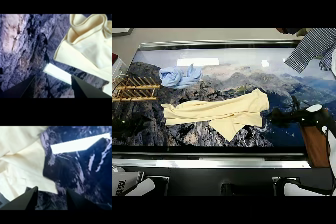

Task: Fold the clothes and pants, and hang the long-sleeved shirts on hangers.

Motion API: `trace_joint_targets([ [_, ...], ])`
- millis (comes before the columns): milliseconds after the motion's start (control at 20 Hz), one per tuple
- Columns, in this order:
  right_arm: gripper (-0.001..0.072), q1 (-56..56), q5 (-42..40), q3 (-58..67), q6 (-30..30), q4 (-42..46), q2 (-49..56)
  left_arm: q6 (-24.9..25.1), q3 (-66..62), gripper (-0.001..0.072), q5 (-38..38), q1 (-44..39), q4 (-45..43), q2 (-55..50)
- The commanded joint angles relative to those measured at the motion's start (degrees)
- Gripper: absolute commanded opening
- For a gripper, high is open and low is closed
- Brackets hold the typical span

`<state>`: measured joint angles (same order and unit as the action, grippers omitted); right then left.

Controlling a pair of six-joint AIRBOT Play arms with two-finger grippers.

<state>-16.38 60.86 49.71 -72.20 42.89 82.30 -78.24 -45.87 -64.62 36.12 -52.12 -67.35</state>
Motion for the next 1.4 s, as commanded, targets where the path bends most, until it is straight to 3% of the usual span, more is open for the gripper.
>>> trace_joint_targets([
  [0, 0.0411, -0.1, -5.0, -4.2, 6.8, -6.8, -0.1, 2.5, 1.7, 0.0511, -1.4, 0.9, 2.0, 0.4],
  [250, 0.0411, 0.5, -7.1, -4.2, 10.6, -11.8, 2.1, 3.1, 1.7, 0.0512, -1.2, 0.9, 2.0, 0.2],
  [450, 0.0394, 8.6, -10.1, -4.1, 10.7, -12.0, 4.4, 3.5, 1.7, 0.0512, -0.9, 0.9, 2.0, -1.7],
  [500, 0.0364, 10.0, -11.9, -4.1, 9.8, -12.5, 4.4, 3.9, 1.7, 0.0512, -0.9, 0.8, 2.0, -2.2],
  [550, 0.0287, 11.0, -13.5, -4.1, 9.2, -12.9, 4.4, 5.3, 1.7, 0.0512, -0.9, 0.4, 2.0, -2.6],
  [650, 0.0055, 11.8, -14.3, -4.1, 9.2, -13.8, 4.2, 7.8, 1.7, 0.0512, -0.1, -1.2, 2.0, -3.7],
  [700, 0.0027, 11.8, -14.3, -4.1, 8.9, -14.0, 4.0, 7.8, 1.7, 0.0512, 0.9, -2.3, 2.0, -4.3],
  [1350, 0.0027, 11.8, -9.6, -4.1, 5.3, -13.7, -1.4, 6.8, 1.7, 0.0486, 12.7, -14.0, 3.1, -13.7],
])
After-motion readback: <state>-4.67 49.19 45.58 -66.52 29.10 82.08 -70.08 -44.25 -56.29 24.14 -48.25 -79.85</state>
